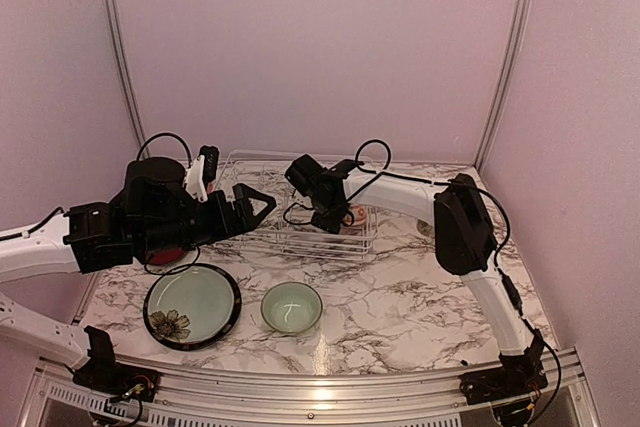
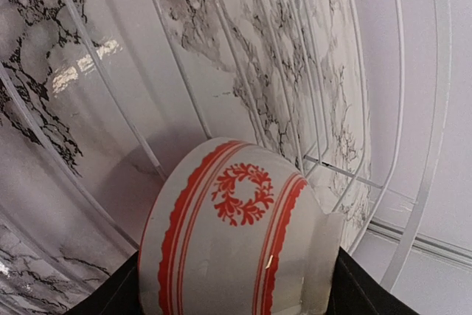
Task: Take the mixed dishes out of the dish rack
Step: Grab the bowl from the dish rack, then pass from the right arm to the left
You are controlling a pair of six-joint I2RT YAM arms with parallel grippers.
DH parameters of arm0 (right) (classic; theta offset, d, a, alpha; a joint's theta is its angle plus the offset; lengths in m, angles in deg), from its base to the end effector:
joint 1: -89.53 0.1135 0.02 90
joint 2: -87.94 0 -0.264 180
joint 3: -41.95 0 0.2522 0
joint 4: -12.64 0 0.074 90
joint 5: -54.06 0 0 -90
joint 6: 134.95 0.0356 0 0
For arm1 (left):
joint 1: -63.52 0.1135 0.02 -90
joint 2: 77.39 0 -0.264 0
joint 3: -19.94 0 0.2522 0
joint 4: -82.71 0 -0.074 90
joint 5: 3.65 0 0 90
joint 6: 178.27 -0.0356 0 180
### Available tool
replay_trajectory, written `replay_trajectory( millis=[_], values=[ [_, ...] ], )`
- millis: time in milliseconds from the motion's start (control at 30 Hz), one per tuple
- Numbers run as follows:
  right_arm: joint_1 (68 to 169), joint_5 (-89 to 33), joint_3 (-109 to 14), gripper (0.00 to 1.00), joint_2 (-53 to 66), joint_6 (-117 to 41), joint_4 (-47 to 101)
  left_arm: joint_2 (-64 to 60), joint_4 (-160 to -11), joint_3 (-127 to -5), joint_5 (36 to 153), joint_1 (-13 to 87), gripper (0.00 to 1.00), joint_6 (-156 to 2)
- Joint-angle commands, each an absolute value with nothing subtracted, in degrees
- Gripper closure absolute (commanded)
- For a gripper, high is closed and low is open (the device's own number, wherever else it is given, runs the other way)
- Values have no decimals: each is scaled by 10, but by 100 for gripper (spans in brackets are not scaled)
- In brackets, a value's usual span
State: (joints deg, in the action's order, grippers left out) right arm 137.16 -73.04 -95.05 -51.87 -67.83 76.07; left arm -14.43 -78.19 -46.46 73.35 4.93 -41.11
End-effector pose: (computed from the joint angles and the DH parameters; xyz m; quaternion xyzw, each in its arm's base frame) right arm 0.3628 0.3659 0.1778 -0.4820 0.7954 -0.2623 0.2574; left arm 0.1404 -0.2146 0.3344 0.0108 0.7946 -0.4242 0.4342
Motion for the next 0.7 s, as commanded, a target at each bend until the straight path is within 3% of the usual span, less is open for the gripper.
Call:
replay_trajectory(
  millis=[0, 667],
  values=[
    [1375, -749, -933, 47, -480, -669, 739, -131, -783, -492, 737, 52, 1, -422],
    [1362, -672, -934, 53, -447, -645, 659, -168, -797, -461, 714, 52, 1, -406]
  ],
)
